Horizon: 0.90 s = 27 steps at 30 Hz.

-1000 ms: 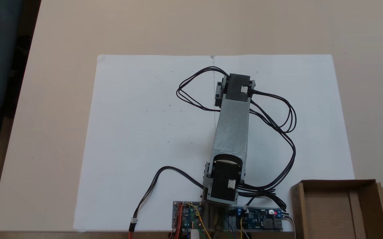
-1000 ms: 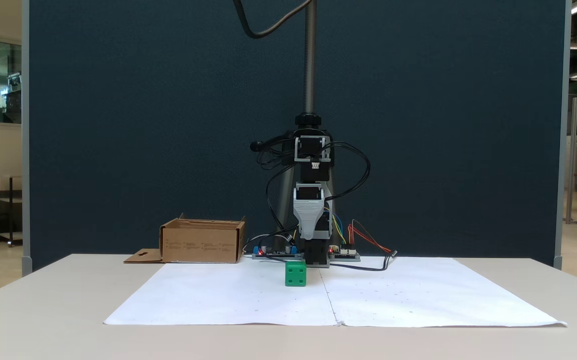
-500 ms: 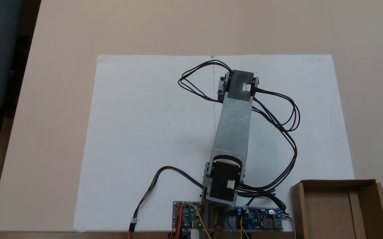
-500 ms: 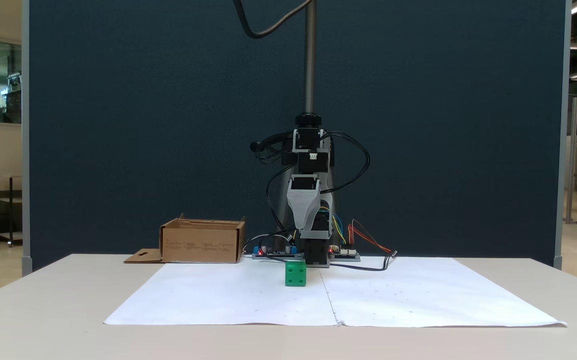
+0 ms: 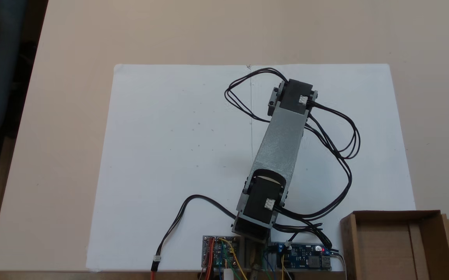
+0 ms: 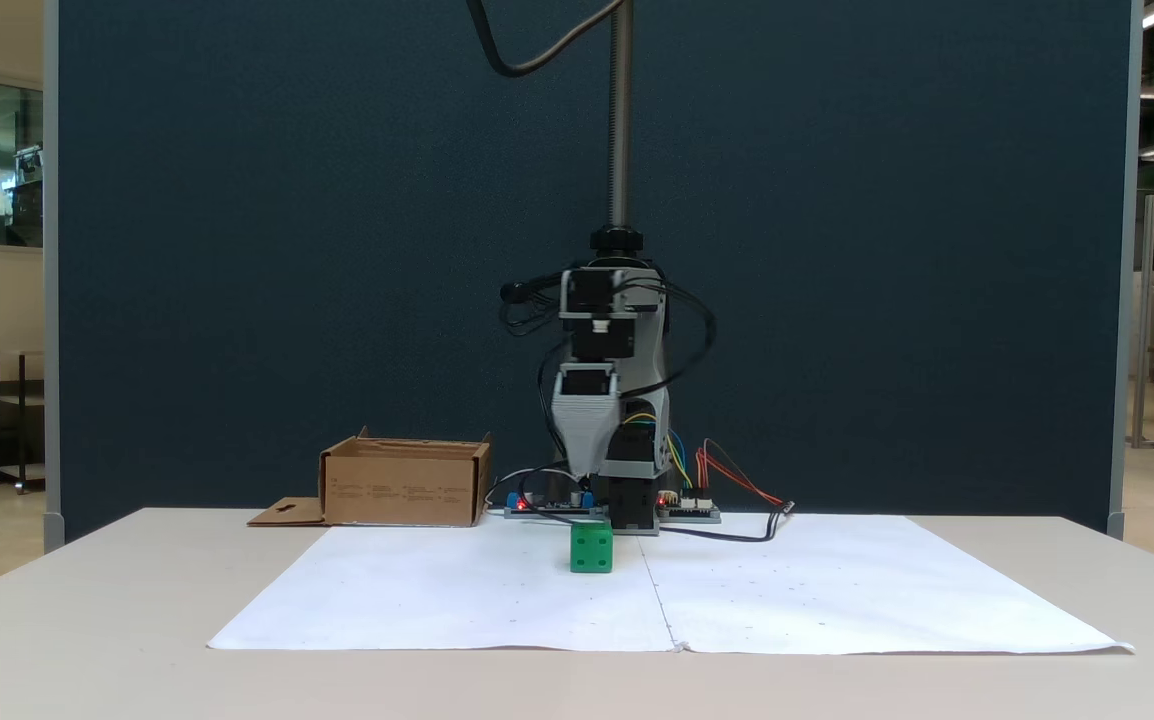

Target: Grasp a green dice and put it in the bin.

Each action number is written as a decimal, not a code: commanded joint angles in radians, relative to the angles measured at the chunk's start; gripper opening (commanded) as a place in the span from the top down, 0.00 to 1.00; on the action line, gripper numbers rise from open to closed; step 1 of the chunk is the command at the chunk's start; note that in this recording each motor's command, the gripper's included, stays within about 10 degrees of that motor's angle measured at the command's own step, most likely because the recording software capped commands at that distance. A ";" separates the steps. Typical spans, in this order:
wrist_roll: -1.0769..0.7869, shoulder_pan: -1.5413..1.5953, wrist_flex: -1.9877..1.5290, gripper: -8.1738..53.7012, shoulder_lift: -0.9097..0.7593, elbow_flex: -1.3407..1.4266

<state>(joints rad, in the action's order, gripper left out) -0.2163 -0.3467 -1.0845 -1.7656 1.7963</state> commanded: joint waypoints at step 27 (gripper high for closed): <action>-0.121 0.071 0.181 0.12 -0.009 0.160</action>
<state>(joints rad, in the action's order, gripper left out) -0.2746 -0.2669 -0.9342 -1.7579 1.9712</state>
